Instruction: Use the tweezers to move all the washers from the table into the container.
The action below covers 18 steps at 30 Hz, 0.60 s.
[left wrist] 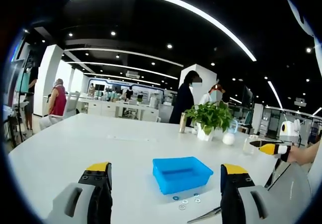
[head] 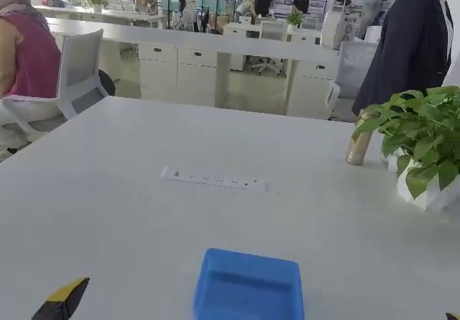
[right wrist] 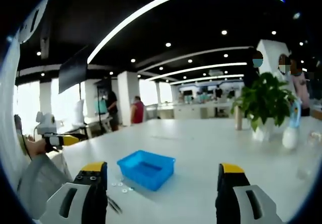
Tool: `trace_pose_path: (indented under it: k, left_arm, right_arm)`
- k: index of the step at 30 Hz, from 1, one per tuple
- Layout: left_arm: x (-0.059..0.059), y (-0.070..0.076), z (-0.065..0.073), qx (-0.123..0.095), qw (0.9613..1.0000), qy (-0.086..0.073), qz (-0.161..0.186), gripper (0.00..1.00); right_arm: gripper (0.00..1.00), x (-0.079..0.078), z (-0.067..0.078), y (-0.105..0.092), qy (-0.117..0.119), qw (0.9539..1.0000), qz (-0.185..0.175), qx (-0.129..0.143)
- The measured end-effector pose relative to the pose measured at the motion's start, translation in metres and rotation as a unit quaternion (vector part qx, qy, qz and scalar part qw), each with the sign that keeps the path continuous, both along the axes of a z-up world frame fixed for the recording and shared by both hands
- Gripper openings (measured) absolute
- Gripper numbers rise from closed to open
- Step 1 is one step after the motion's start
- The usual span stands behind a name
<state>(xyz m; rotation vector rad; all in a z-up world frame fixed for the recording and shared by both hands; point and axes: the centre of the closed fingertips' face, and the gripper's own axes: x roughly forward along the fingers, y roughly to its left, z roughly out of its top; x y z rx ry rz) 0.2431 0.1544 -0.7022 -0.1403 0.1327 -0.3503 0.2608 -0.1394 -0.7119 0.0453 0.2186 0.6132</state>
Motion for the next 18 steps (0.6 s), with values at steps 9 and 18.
trace_pose_path:
  k: [9, 18]
  left_arm:
    - [-0.0001, -0.0017, -0.0018, 0.001, 1.0, 0.005, -0.005, 0.89]
    - [-0.0002, -0.0008, -0.0024, 0.004, 1.0, 0.006, -0.004, 0.88]
  right_arm:
    - [0.83, -0.002, -0.0022, 0.0024, 0.001, 0.9999, 0.006, -0.015]
    - [0.82, -0.0033, -0.0046, 0.0034, 0.007, 0.9997, 0.008, -0.02]
